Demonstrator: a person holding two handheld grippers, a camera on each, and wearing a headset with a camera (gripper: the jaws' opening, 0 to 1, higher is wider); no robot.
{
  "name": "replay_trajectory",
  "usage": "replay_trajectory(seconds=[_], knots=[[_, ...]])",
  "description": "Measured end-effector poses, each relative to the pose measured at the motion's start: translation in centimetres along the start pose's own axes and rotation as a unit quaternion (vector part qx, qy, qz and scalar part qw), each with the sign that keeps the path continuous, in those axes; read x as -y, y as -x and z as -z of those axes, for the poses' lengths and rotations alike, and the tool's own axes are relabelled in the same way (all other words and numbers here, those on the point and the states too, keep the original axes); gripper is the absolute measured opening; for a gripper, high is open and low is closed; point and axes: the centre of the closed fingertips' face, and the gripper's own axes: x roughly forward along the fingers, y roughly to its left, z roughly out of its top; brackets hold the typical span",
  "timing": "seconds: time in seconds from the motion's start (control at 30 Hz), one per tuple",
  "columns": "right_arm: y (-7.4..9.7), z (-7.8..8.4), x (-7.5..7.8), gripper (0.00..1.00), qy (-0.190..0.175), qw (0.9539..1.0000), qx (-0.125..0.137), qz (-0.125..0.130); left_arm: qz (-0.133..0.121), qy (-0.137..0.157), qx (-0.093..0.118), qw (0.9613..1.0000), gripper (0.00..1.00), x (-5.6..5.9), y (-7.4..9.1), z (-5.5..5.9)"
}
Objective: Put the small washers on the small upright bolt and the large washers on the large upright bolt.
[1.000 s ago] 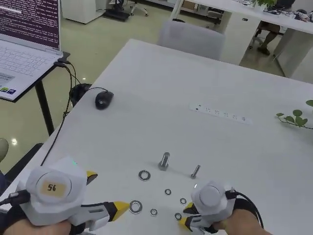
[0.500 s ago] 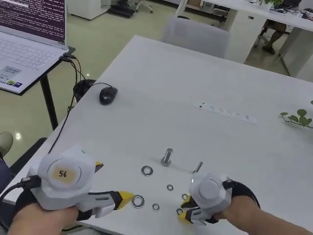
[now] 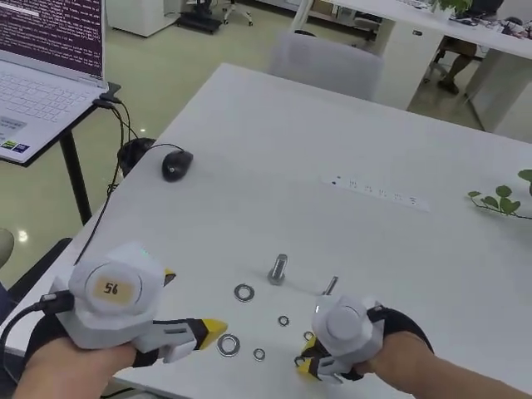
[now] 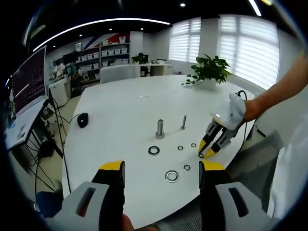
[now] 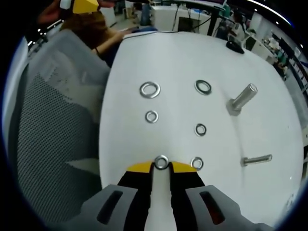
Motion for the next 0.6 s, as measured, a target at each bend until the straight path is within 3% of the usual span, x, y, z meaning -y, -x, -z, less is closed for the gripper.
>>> replay_trajectory(seconds=[0.33,0.6], knots=[[-0.17,-0.2,-0.12,0.16,0.059,0.9979,-0.016,-0.021,-0.004,0.002,-0.002,1.0,0.62,-0.07,0.36,0.34],[-0.19,-0.19,-0.14,0.16,0.072,0.9968,-0.021,-0.027,-0.008,0.004,-0.002,1.0,0.61,-0.21,0.5,0.44]])
